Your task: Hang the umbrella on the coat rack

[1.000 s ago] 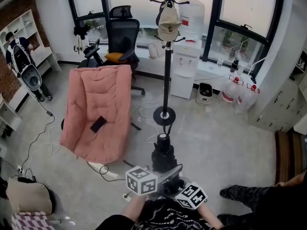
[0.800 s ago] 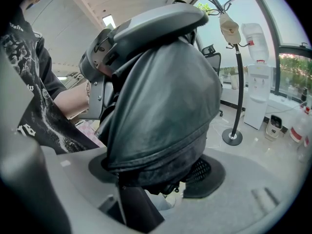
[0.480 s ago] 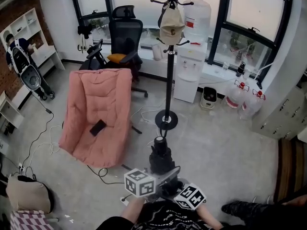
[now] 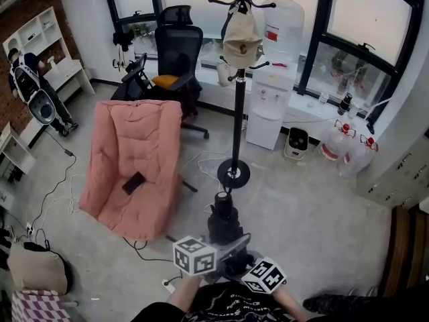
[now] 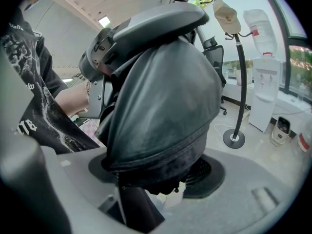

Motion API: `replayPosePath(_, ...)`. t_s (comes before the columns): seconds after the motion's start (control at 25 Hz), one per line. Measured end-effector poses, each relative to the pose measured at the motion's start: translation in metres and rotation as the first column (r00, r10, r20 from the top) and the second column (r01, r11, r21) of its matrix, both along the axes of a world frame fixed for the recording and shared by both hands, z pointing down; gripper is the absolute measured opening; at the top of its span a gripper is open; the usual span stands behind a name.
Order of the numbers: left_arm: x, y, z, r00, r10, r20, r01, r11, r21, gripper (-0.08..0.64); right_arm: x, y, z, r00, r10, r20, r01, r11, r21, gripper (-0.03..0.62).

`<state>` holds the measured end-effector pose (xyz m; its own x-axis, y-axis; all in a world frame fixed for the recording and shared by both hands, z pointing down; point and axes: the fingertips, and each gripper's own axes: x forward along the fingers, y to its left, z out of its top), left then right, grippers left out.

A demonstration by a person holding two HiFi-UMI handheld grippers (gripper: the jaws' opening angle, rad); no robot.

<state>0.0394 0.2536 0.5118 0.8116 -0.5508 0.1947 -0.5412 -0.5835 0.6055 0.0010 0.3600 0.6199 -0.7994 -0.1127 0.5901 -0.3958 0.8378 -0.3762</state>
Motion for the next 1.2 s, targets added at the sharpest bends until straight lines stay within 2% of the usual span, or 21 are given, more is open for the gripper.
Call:
replayPosePath(0.64,0.044,-0.069,-0.001,0.998,-0.055,0.021,0.055,0.998,0.006,0.278,0.049,-0.068,-0.001,0.998,-0.062,0.017,0.061,0.998,0.012,0.324)
replayPosePath(1.2,0.067,-0.094,0.0,0.994,-0.107,0.019,0.107,0.994,0.007,0.278,0.077,-0.092,-0.001,0.994,-0.11,0.016,0.11,0.994,0.019,0.324)
